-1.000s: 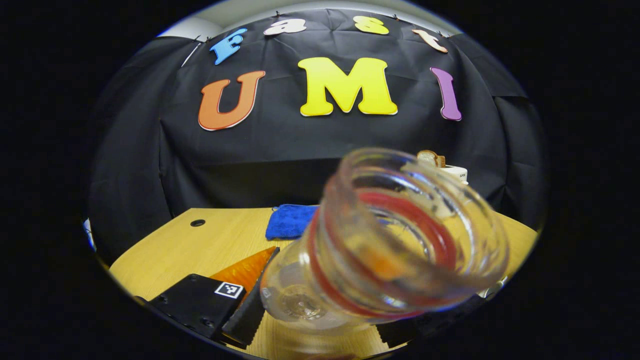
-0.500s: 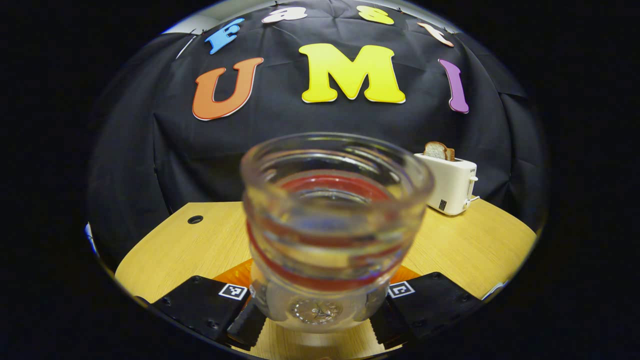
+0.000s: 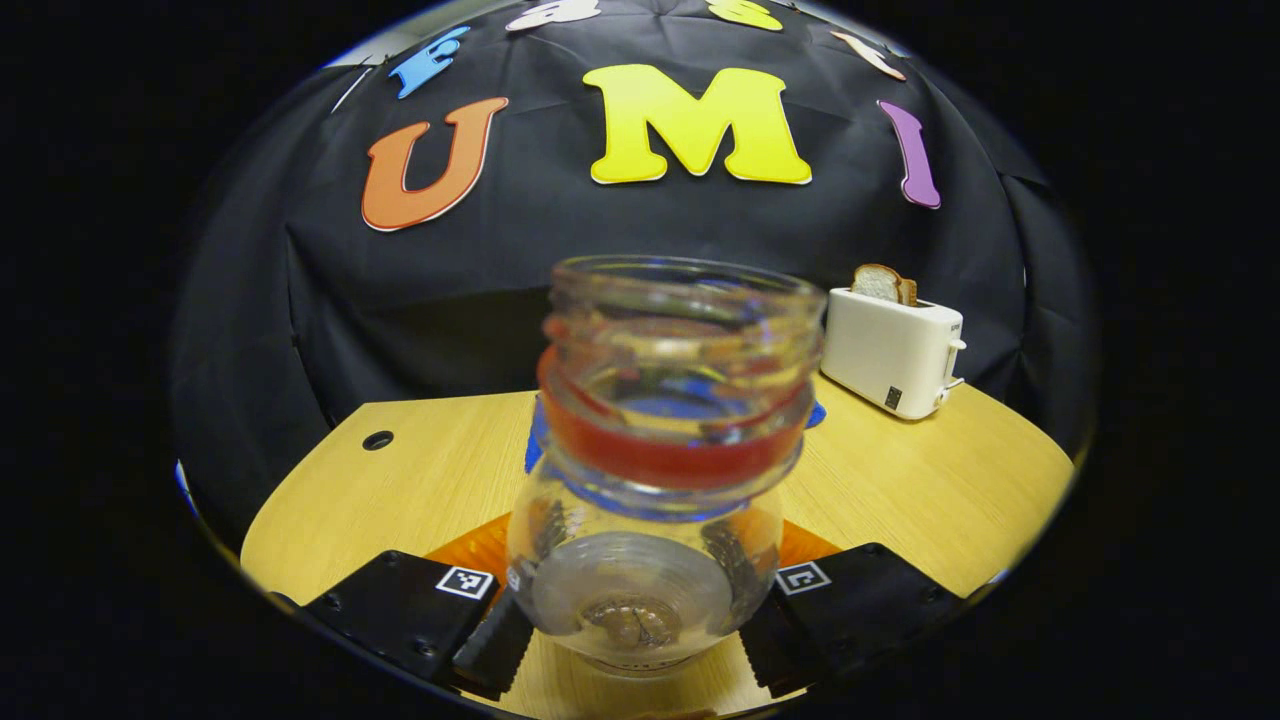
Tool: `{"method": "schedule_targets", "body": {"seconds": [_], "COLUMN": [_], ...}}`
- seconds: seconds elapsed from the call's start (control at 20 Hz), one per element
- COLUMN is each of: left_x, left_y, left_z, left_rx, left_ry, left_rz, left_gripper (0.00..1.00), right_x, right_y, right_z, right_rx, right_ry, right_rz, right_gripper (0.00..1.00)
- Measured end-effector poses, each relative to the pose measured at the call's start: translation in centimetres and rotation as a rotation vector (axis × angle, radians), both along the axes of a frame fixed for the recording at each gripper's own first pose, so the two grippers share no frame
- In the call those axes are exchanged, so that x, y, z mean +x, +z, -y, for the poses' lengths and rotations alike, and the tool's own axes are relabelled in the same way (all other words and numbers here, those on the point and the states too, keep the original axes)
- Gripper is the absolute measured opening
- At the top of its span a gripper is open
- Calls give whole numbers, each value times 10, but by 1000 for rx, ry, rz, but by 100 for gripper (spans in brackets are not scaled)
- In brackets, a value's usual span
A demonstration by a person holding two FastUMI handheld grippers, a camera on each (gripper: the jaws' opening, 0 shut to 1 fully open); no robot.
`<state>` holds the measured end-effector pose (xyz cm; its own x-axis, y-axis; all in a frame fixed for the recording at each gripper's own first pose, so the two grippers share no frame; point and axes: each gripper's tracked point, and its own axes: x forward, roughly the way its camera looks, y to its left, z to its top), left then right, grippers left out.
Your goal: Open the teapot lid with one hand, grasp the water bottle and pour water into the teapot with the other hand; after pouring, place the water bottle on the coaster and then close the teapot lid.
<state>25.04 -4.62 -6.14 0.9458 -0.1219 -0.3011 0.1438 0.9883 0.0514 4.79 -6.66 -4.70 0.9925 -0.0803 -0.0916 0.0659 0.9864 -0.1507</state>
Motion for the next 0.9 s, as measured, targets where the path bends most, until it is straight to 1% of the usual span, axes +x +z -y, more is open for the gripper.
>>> {"method": "schedule_targets", "body": {"seconds": [0.1, 0.15, 0.2, 0.25, 0.75, 0.8, 0.85, 0.9], "left_x": [-2, -2, 0, 0, -4, -4, -3, -4], "left_y": [-1, -2, 1, 1, -3, -1, 1, 4], "left_z": [1, -1, -2, -2, 0, 0, 0, 0], "left_rx": [-59, -84, -108, -123, -88, -85, -80, -73], "left_ry": [1, 9, 17, 21, 12, 11, 13, 21], "left_rz": [-20, -29, -27, -25, -41, -40, -33, -23], "left_gripper": [86, 90, 85, 85, 88, 95, 89, 90], "right_x": [1, 1, 1, 1, 2, 2, 2, 3], "right_y": [-1, -2, -1, -2, -4, -5, -5, -5], "right_z": [0, 0, 0, -1, -1, -1, 0, 0], "right_rx": [-3, -4, -5, -5, -7, -6, -5, -5], "right_ry": [-1, 0, 0, 1, 1, 1, 0, 0], "right_rz": [-3, -3, -4, -4, -9, -9, -11, -11], "right_gripper": [1, 1, 1, 1, 1, 1, 1, 1]}}
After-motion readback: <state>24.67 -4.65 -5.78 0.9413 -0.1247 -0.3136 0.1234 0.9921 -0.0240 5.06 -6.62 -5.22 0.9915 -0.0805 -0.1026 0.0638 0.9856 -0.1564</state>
